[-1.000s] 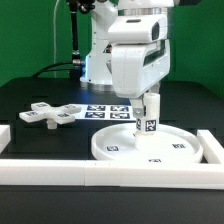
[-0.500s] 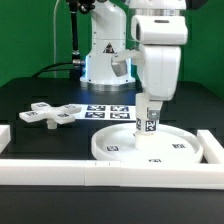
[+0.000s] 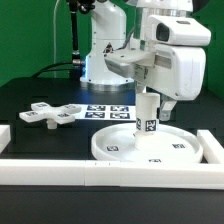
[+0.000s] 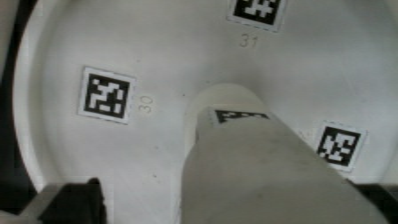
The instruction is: Assemble round table
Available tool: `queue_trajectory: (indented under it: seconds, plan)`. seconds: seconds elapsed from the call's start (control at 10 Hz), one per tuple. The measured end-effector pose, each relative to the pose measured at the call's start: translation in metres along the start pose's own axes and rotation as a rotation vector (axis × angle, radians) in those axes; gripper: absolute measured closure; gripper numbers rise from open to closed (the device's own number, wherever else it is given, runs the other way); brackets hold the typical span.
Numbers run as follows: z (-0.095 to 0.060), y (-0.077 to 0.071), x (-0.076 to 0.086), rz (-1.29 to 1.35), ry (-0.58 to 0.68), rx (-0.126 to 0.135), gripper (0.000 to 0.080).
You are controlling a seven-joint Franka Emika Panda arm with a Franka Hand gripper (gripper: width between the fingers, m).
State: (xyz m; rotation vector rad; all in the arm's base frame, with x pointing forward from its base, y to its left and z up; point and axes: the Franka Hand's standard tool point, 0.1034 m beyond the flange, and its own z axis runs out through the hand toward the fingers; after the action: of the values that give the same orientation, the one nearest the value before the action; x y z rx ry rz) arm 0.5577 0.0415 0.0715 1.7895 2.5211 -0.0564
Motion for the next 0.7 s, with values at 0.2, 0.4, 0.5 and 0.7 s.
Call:
queue_trajectory:
  seconds: [0.2,0.4,0.5,0.7]
  plan:
    - [0.0005,-0.0002,0.0001,0.011,0.000,0.001,0.0273]
    - [0.0013,-0.0010,-0.0007,0.013,0.000,0.003,0.0393]
    - [0.0015,-0.0011,-0.0008,0.014,0.000,0.003,0.0392]
    - [0.0021,-0.0015,-0.0011,0.030,0.000,0.004,0.0392]
